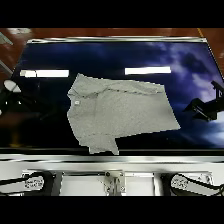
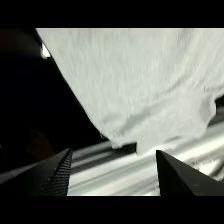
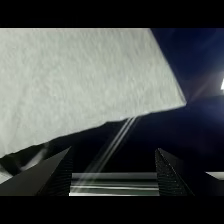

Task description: Fold the shirts.

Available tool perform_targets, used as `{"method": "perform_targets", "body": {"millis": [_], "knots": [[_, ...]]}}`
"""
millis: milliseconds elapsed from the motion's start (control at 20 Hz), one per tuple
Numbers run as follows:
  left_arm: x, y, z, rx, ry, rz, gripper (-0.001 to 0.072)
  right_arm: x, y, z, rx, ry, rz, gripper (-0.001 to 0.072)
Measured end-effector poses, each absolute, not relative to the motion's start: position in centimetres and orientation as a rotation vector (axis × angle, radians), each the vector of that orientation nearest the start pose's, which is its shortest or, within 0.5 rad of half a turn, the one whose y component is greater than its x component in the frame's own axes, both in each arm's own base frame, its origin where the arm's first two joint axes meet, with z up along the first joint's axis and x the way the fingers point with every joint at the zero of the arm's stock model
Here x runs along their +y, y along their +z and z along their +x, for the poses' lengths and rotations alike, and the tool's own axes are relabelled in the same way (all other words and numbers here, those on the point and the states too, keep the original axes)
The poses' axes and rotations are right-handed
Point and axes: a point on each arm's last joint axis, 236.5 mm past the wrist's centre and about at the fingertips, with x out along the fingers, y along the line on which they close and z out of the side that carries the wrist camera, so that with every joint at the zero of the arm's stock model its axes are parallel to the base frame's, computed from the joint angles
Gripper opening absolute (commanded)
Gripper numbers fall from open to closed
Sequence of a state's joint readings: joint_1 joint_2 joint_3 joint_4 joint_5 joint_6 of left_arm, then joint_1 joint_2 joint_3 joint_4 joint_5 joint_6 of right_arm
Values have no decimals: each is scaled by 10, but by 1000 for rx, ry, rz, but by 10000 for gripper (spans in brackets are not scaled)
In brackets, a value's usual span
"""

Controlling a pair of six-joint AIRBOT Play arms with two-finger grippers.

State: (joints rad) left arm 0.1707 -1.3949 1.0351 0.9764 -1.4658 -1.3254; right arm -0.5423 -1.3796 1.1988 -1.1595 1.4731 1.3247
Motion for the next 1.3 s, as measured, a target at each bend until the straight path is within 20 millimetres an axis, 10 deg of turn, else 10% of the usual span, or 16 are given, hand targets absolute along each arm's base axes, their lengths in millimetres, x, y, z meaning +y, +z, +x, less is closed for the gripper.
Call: {"method": "perform_targets", "body": {"millis": [250,550,650,700,1300], "knots": [[-106,-83,237,1669,-404,-689,598,-70,-21,304,1446,65,689,624],[-132,-109,242,1586,-362,-745,559,-65,-25,298,1453,69,708,624],[-146,-114,244,1578,-372,-762,95,-64,-25,297,1456,67,714,627],[-150,-118,246,1576,-369,-774,34,-64,-25,297,1457,67,716,679],[-163,-85,261,1503,-474,-816,33,-73,-81,285,1601,49,732,678]]}}
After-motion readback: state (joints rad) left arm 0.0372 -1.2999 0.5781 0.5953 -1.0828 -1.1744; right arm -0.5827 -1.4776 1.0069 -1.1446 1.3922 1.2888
